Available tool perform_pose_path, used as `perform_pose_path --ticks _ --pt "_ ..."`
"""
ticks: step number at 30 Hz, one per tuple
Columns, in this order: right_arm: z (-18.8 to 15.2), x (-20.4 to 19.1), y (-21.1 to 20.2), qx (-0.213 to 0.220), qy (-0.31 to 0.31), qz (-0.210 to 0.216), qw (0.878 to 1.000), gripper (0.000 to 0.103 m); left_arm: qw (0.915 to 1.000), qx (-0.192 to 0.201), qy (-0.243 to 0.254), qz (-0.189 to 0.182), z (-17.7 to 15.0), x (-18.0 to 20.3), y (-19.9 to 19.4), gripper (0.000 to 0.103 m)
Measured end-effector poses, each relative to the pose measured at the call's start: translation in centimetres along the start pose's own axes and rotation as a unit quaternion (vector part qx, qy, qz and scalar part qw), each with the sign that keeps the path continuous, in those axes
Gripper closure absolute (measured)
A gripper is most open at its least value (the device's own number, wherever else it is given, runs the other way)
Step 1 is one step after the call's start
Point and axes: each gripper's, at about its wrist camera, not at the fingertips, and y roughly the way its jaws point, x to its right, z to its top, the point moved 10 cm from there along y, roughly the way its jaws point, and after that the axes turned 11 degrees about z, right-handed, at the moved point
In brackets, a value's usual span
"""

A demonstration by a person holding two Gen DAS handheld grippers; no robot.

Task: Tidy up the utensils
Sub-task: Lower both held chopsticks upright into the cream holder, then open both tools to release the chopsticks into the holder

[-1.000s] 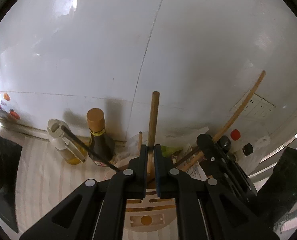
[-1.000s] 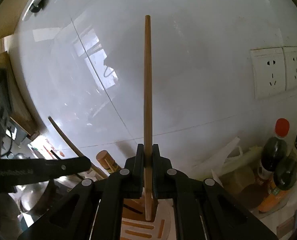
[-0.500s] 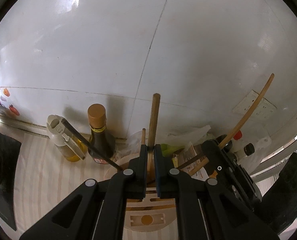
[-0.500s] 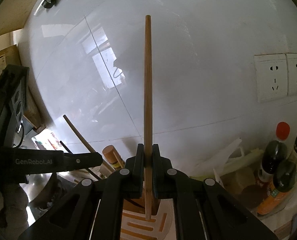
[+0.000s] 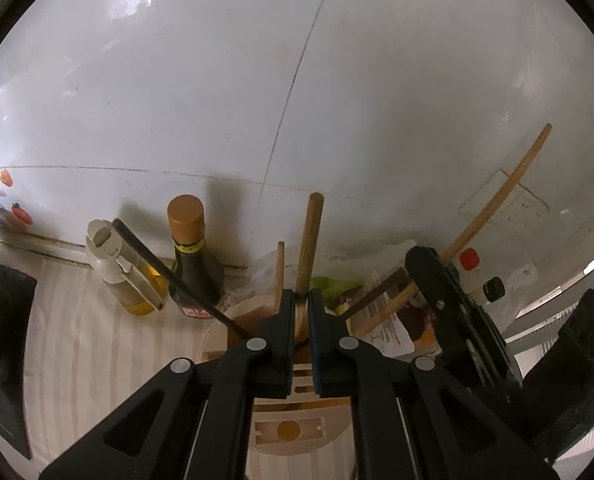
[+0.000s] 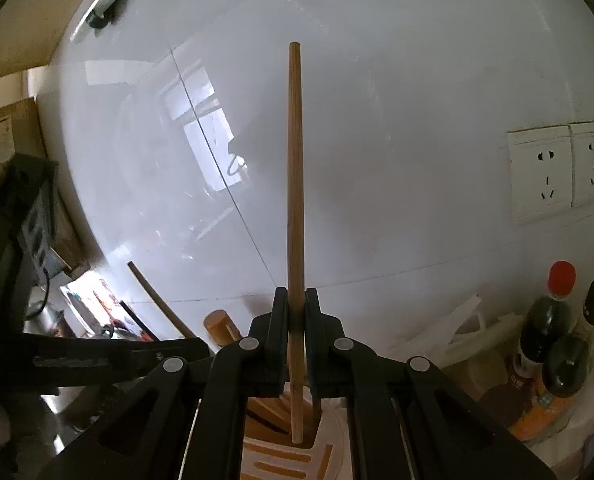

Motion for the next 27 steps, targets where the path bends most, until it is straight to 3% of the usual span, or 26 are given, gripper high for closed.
perform_pose_path --ticks 15,19,20,21,23,24,27 --pt "-1.2 1.0 -0.8 -0.010 0.024 0.003 1.000 0.095 0.9999 -0.002 -0.011 0.007 -0.2 -0.6 -0.5 0.098" --pt "-1.0 1.2 -1.5 -0.005 0.034 0.002 0.999 0.085 0.9997 0.000 -0.014 0.021 -0.2 -1.0 -1.1 0.094" --pt "-0.9 1.3 -1.7 -0.003 0.036 0.001 0.999 0.078 0.9996 0.002 -0.016 0.022 -0.1 -1.1 -1.3 0.081" --pt "-0.7 1.4 -2.0 -0.001 0.041 0.002 0.999 0.074 0.9994 0.009 -0.016 0.029 0.0 -1.2 -1.8 0.051" --pt "-0.5 1.6 -2.8 0.001 0.050 -0.002 0.999 0.068 0.9988 0.023 -0.017 0.039 0.3 -1.5 -2.5 0.009" --pt "-0.3 1.7 -3.2 0.003 0.053 -0.003 0.999 0.067 0.9983 0.035 -0.016 0.043 0.4 -1.6 -3.2 0.006" --pt "0.0 1.8 -5.2 0.009 0.060 -0.011 0.998 0.049 0.9964 0.059 -0.012 0.059 0.6 -2.0 -4.8 0.003"
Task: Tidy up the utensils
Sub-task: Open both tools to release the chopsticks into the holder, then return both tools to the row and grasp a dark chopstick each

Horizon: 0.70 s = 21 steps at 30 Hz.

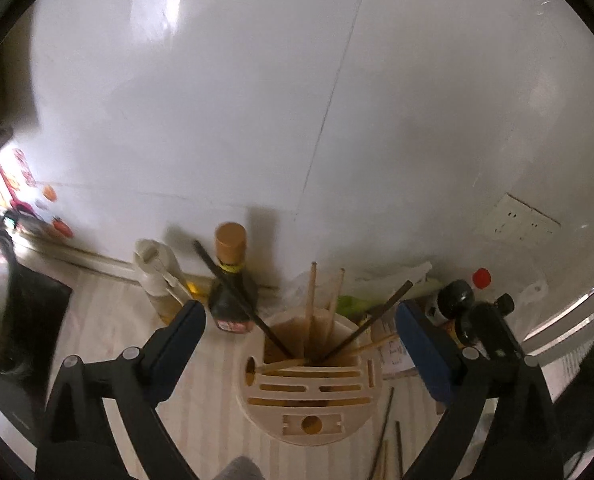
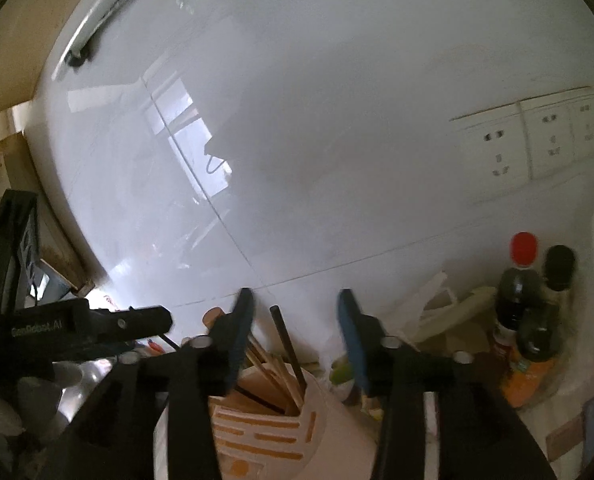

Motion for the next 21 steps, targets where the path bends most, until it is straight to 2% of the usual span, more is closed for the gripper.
perform_pose_path --ticks 4,5,6,8,11,14,16,19,21 --pt "0.1 0.9 -3.0 -0.004 0.011 -0.032 0.999 0.017 0.9990 0.034 0.010 0.028 -0.7 -0.8 -2.1 0.000" --pt "-0.1 1.3 -3.8 -0.009 0.014 -0.044 0.999 0.013 0.9985 0.038 0.015 0.037 -0.9 -0.9 -2.4 0.000" --pt "-0.4 1.9 -4.9 -0.015 0.021 -0.057 0.998 0.013 0.9971 0.048 0.028 0.052 -1.6 -1.0 -3.0 0.000" --pt "-1.3 3.1 -6.6 -0.030 0.030 -0.078 0.996 0.013 0.9959 0.056 0.042 0.058 -2.8 -0.7 -3.5 0.000" --pt "-4.0 5.6 -9.5 -0.058 0.049 -0.111 0.991 0.012 0.9948 0.047 0.066 0.063 -6.2 0.3 -3.6 0.000" --pt "-7.4 8.5 -11.8 -0.100 0.067 -0.141 0.983 0.011 0.9948 0.012 0.086 0.053 -10.6 1.8 -2.2 0.000" --pt "-10.1 10.5 -13.0 -0.138 0.076 -0.169 0.973 0.011 0.9926 -0.018 0.103 0.062 -13.8 2.9 -0.5 0.000" --pt "-14.9 14.0 -14.9 -0.202 0.086 -0.212 0.952 0.012 0.9868 -0.076 0.126 0.068 -18.8 4.6 2.8 0.000" --pt "-18.3 16.1 -15.4 -0.252 0.096 -0.223 0.937 0.023 0.9827 -0.100 0.137 0.073 -21.2 5.5 4.4 0.000"
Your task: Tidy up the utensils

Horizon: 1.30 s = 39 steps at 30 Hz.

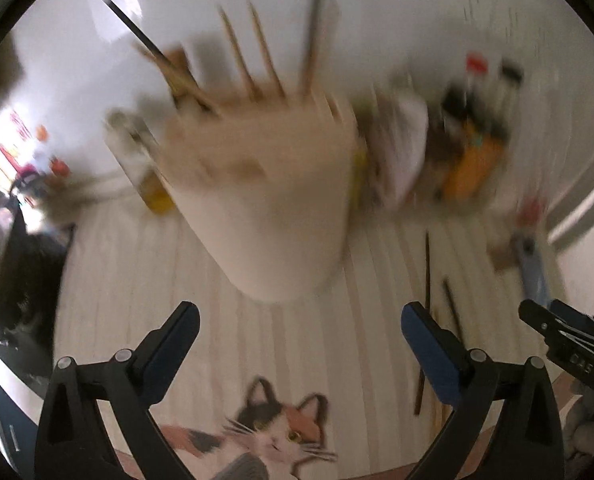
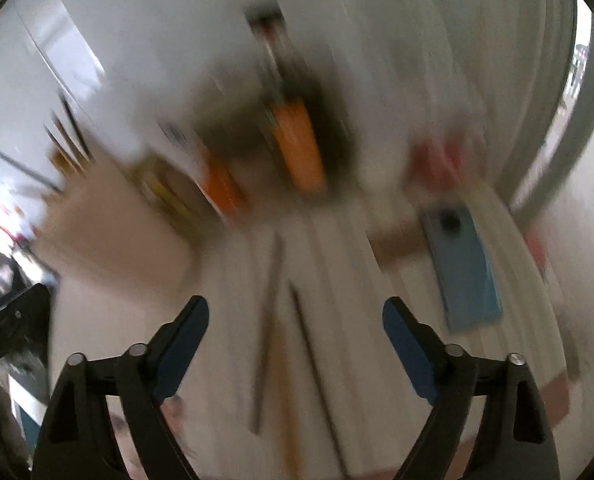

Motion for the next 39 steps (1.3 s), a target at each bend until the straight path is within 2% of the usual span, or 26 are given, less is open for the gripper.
perform_pose_path --ticks 1,2,4,7,11,12,13,14,16,20,22,24,29,30,31,33,36,39 --pt "-0.8 0.7 1.0 -0.020 0.000 -0.001 1.000 0.038 0.9999 -0.011 0.006 0.002 -0.6 0.7 0.9 0.000" --pt "-2.3 1.7 2.4 -0.050 -0.003 -0.009 0.999 0.046 0.9994 -0.028 0.016 0.007 -1.6 1.8 2.2 0.000" --pt "-4.2 3.1 4.7 -0.090 -0.003 -0.007 0.996 0.052 0.9984 -0.047 0.030 0.013 -2.8 2.9 3.7 0.000" --pt "-6.7 3.8 7.2 -0.131 -0.016 -0.005 0.991 0.054 0.9958 -0.069 0.054 0.028 -4.5 4.5 5.9 0.000" --pt "-9.0 3.6 9.1 -0.171 -0.039 -0.006 0.984 0.062 0.9933 -0.083 0.073 0.035 -6.1 5.8 6.8 0.000" --pt "-9.5 3.5 9.3 -0.175 -0.047 -0.009 0.983 0.063 0.9927 -0.086 0.078 0.034 -6.4 6.2 7.0 0.000" --pt "-9.6 3.5 9.3 -0.172 -0.071 -0.024 0.982 0.071 0.9923 -0.088 0.081 0.032 -6.6 6.7 7.1 0.000" --pt "-9.9 3.2 8.9 -0.169 -0.086 -0.040 0.981 0.085 0.9919 -0.091 0.085 0.029 -6.9 7.2 7.2 0.000" --pt "-10.0 3.8 8.6 -0.165 -0.094 -0.058 0.980 0.097 0.9913 -0.093 0.090 0.025 -7.1 7.9 7.3 0.000" --pt "-10.6 6.6 7.1 -0.160 -0.055 -0.059 0.984 0.097 0.9905 -0.097 0.097 0.010 -7.5 10.0 7.3 0.001" --pt "-11.0 7.9 6.2 -0.161 -0.039 -0.060 0.984 0.097 0.9892 -0.101 0.106 0.000 -7.7 11.2 7.5 0.008" --pt "-11.6 9.3 5.4 -0.164 -0.025 -0.062 0.984 0.097 0.9869 -0.109 0.119 -0.007 -8.2 12.5 7.9 0.024" --pt "-12.6 11.5 3.9 -0.163 -0.006 -0.064 0.985 0.097 0.9832 -0.111 0.143 -0.023 -8.8 14.5 8.4 0.052" --pt "-12.6 11.7 3.8 -0.163 -0.005 -0.063 0.985 0.097 0.9835 -0.106 0.145 -0.022 -8.7 14.7 8.3 0.063" --pt "-12.8 11.9 3.6 -0.163 -0.002 -0.062 0.985 0.097 0.9832 -0.103 0.148 -0.028 -8.7 15.0 8.1 0.070" --pt "-12.7 12.2 3.7 -0.163 -0.001 -0.063 0.985 0.097 0.9828 -0.104 0.148 -0.039 -8.8 15.5 7.9 0.098" --pt "-13.1 12.7 3.5 -0.163 -0.004 -0.062 0.985 0.097 0.9846 -0.102 0.139 -0.030 -9.1 15.0 7.8 0.098" --pt "-11.6 11.7 4.9 -0.171 -0.013 -0.061 0.983 0.097 0.9862 -0.111 0.120 -0.025 -9.9 13.9 7.6 0.098"
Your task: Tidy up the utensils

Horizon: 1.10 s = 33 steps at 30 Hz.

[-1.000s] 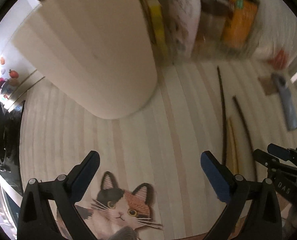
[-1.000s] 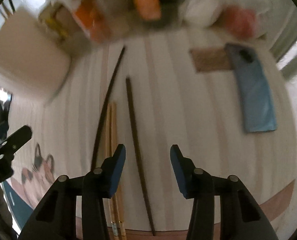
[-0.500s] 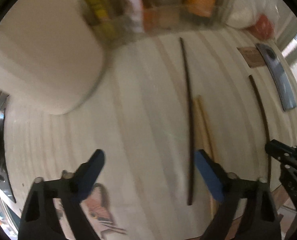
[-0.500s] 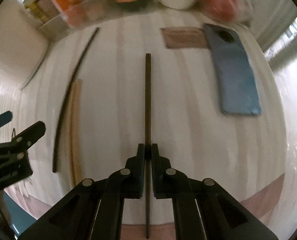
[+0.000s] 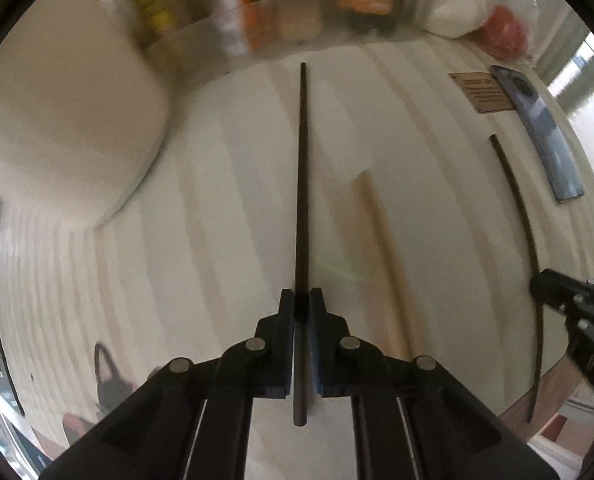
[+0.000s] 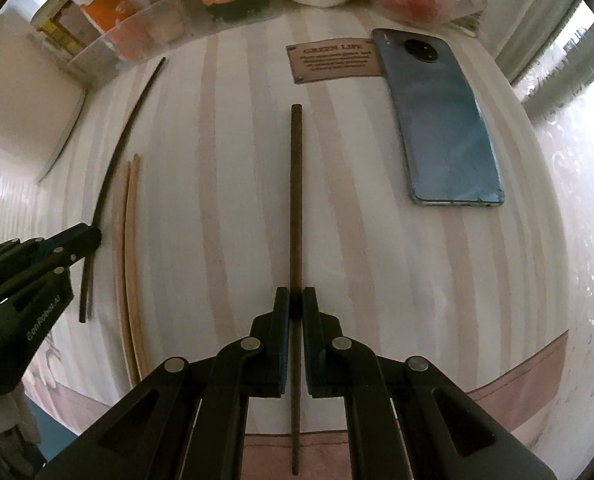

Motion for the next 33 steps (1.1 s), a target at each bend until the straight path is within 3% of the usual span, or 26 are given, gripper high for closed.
perform_pose_path --ticks 7,11,14,17,20,24,25,28,33 --pt "0.4 -0.6 0.1 -0.009 0.026 0.001 1.000 0.096 0.9985 -0.030 -0.044 0.008 -6.0 -4.9 0.2 0.098" --pt "0.7 -2.1 -1.5 0.028 0.037 0.028 0.999 0.096 0.9964 -0.046 -0.070 0.007 -10.0 -7.9 0.1 0.098" --pt "0.3 -5.4 -2.5 0.043 0.022 0.068 0.997 0.096 0.9949 -0.052 -0.086 0.001 -12.5 -9.6 -0.1 0.098" --pt "-1.0 -8.9 -1.2 0.020 0.031 0.154 0.987 0.096 0.9936 -0.055 -0.098 -0.011 -14.3 -10.6 -0.3 0.098" --pt "-1.7 -10.6 0.5 0.002 0.046 0.191 0.981 0.096 0.9923 -0.053 -0.108 -0.032 -16.2 -10.9 -0.4 0.096" --pt "-2.9 -10.0 3.0 -0.015 0.074 0.167 0.983 0.096 0.9891 -0.049 -0.125 -0.060 -16.1 -12.1 -0.3 0.093" --pt "-3.1 -9.7 3.1 -0.011 0.073 0.157 0.985 0.099 0.9887 -0.047 -0.127 -0.064 -16.1 -14.0 0.0 0.093" --pt "-3.4 -10.2 3.1 -0.009 0.056 0.138 0.989 0.099 0.9894 -0.039 -0.123 -0.067 -15.2 -14.7 0.0 0.090" --pt "-3.7 -10.8 3.6 -0.016 0.001 0.068 0.998 0.101 0.9919 -0.030 -0.099 -0.074 -11.3 -13.7 0.4 0.062"
